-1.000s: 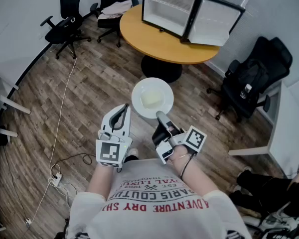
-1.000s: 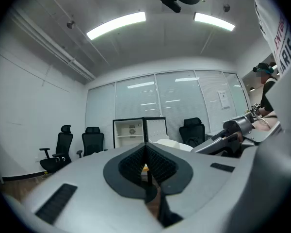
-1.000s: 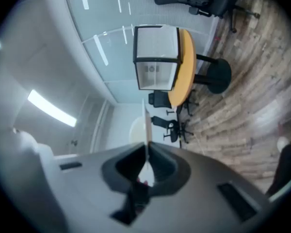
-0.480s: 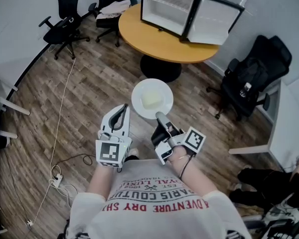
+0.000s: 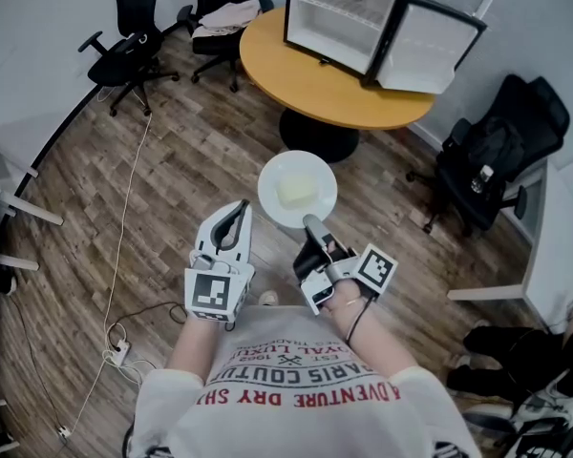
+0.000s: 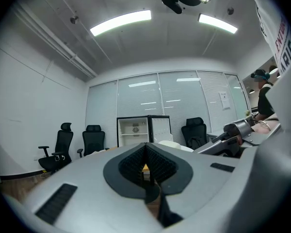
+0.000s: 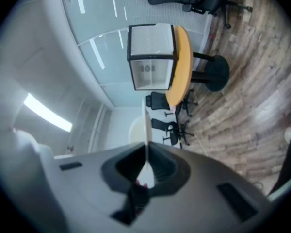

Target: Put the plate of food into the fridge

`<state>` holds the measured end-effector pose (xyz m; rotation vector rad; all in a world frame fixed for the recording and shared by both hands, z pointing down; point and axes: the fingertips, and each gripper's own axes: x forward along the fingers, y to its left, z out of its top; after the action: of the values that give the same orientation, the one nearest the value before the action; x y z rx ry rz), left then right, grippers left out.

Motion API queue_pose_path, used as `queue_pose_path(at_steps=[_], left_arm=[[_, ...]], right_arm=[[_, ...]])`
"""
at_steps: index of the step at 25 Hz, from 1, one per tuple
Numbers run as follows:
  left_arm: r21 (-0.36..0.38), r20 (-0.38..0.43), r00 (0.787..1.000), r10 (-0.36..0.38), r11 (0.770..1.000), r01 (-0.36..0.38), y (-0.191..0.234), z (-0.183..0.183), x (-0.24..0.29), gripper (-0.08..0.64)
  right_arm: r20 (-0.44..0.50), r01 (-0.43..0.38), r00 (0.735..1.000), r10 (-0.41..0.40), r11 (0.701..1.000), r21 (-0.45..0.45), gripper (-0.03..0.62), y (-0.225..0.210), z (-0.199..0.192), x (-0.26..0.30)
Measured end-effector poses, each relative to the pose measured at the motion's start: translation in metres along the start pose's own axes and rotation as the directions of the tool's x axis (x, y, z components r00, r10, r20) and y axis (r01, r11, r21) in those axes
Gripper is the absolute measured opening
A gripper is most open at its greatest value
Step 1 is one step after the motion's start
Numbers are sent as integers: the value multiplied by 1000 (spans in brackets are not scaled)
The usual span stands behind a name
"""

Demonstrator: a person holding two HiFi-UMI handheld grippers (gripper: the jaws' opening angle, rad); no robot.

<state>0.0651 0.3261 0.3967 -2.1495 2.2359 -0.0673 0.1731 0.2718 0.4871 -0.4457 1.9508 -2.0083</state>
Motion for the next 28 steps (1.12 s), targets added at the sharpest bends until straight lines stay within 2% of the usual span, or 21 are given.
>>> queue_pose_path(at_steps=[6,15,18,22,28], left_arm=[[9,-8,1000,-1,1000,1,47,-8,4,32],[-8,-35,999,33,999,-34,83,-24,19,32],[-2,-53,996,71,997,-71,96,-30,39,32],[-5,-70,993,98,995,-98,113,-31,97,32],[6,-45,992,115,993,-115,111,-32,125,32]], right_arm=[[1,0,1000,0,1000,-2,38,1,-13,43],[-25,16,1000,-16,1000,-5,38,-1,-8,87],[-46,21,999,-21,1000,4,38,-5,5,106],[-79,38,996,-36,999,22,38,-6,46,151],[-110,19,994,-18,1000,6,38,-7,71,171]])
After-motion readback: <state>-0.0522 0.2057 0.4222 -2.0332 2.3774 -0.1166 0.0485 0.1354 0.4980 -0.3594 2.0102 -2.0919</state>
